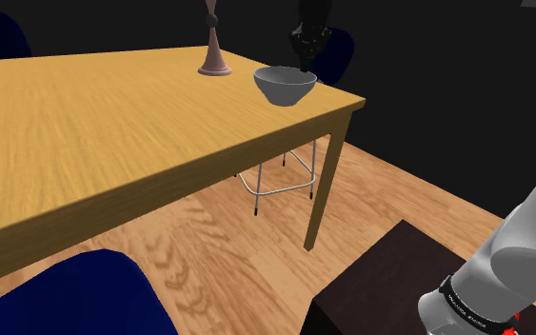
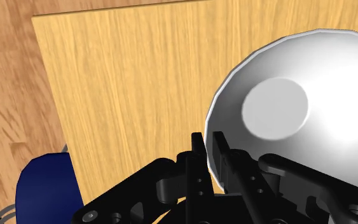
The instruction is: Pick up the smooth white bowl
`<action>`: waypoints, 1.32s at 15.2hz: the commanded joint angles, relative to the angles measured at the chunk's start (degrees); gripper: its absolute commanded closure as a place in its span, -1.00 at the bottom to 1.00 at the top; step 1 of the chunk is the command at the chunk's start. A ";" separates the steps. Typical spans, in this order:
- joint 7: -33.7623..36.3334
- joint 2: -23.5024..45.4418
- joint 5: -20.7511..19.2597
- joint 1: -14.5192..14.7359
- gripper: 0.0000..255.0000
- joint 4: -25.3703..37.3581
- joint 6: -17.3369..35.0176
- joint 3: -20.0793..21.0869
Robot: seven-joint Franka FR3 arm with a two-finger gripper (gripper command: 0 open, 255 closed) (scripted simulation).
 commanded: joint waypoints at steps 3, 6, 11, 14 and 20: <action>0.00 -0.04 0.02 0.01 1.00 -0.09 0.01 0.02; 0.02 0.50 -0.08 0.07 1.00 1.30 -0.84 0.05; 0.08 3.01 -0.59 0.40 1.00 8.72 -5.80 0.23; 0.13 4.97 -1.03 0.70 1.00 13.92 -9.08 0.37; 0.23 10.77 -2.44 1.86 1.00 27.64 -17.09 0.68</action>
